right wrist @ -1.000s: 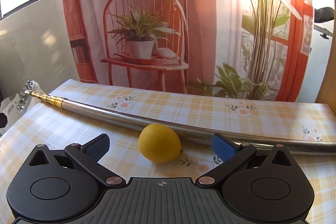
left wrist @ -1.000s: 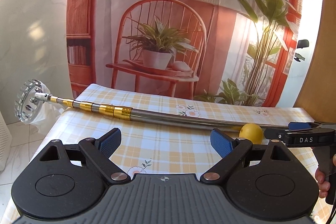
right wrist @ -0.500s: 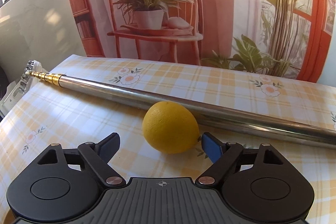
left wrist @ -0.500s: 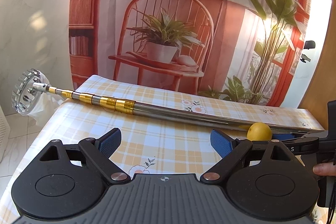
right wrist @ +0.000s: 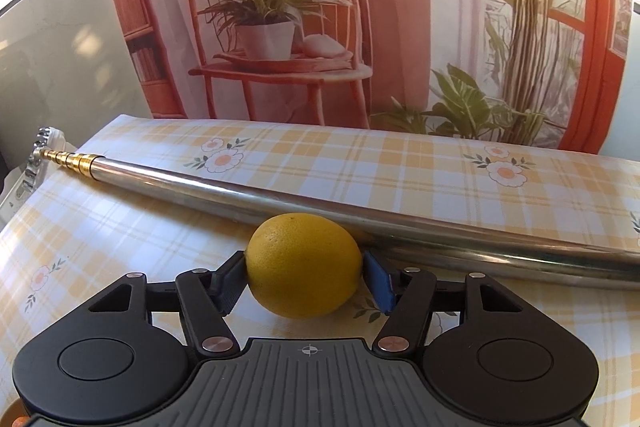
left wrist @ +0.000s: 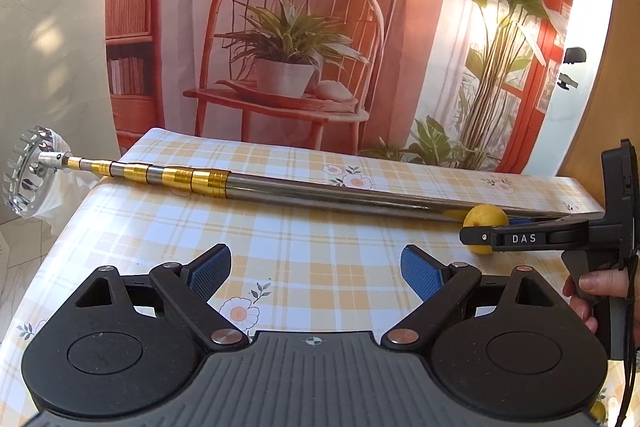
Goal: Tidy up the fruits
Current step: 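Close the right gripper on the lemon and lift it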
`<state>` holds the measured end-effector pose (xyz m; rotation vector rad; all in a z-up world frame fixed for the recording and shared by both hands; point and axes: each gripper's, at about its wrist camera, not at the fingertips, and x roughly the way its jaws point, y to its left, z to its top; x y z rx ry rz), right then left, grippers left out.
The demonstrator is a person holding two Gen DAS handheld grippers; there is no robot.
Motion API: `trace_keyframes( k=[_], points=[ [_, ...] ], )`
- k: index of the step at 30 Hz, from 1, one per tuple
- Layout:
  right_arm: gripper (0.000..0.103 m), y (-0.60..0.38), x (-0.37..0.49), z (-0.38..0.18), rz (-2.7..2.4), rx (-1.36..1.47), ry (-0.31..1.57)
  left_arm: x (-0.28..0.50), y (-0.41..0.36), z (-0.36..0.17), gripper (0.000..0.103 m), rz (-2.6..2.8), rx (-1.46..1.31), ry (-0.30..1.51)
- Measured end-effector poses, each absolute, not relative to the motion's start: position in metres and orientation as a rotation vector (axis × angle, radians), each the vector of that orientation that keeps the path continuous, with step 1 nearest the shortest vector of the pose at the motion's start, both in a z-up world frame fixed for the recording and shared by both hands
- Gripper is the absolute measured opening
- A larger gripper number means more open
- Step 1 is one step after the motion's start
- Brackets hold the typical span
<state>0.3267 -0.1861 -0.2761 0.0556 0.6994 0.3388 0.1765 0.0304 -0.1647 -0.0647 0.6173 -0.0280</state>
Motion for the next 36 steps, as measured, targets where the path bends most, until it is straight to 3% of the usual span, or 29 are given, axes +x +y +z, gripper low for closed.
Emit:
trace_keyframes(
  k=[24, 36],
  points=[
    [0.051, -0.205, 0.265, -0.257, 0.353, 0.09, 0.679, 0.156, 0.006, -0.152, 0.096, -0.063, 0.063, 0.617],
    [0.052, -0.21, 0.28, -0.261, 0.364, 0.161, 0.689, 0.147, -0.001, -0.15, 0.097, -0.098, 0.045, 0.606]
  ],
)
